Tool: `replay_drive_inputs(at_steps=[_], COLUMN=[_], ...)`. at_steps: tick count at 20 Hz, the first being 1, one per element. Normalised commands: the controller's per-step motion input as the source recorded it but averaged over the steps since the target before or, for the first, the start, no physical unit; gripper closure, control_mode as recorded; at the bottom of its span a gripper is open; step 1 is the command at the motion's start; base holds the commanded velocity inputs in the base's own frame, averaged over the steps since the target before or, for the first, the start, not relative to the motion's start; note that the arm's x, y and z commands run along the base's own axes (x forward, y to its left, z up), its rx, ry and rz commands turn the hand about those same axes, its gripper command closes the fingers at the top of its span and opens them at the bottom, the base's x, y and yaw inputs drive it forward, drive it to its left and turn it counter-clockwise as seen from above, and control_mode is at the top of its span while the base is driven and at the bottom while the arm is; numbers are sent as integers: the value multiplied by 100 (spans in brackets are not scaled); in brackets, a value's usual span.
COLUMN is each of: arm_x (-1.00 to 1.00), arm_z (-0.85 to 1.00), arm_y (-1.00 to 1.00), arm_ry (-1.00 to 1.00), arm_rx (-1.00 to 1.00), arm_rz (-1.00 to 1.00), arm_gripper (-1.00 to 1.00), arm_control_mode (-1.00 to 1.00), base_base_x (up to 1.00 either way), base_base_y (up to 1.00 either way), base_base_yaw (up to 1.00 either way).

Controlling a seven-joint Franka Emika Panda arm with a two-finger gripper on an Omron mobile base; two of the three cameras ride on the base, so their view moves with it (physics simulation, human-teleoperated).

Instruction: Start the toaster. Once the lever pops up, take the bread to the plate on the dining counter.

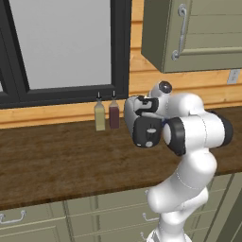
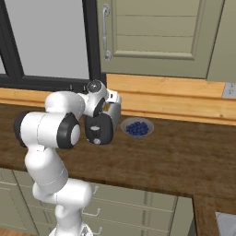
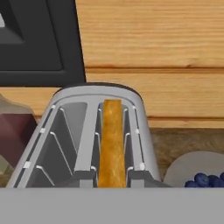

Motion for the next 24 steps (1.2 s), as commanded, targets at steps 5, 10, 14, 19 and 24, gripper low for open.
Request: replay_drive_inputs(at_steps=[5,10,14,19,24], arm_x=[-13,-16,-31,-35,-58], arm_z=[19,59,52,45,56], arm_y=[0,0,13,28,13], arm_ry=[-15,-4,-1,-7,-2], arm_rx=[0,0,0,0,0], arm_rz=[0,0,0,0,-2], arm_gripper=[100,100,100,100,100], arm_control_mode=[-100,-100,-100,-100,-100], base_base_x=[0,0,0,0,0], base_base_y=[0,0,0,0,0], base_base_yaw=[0,0,0,0,0])
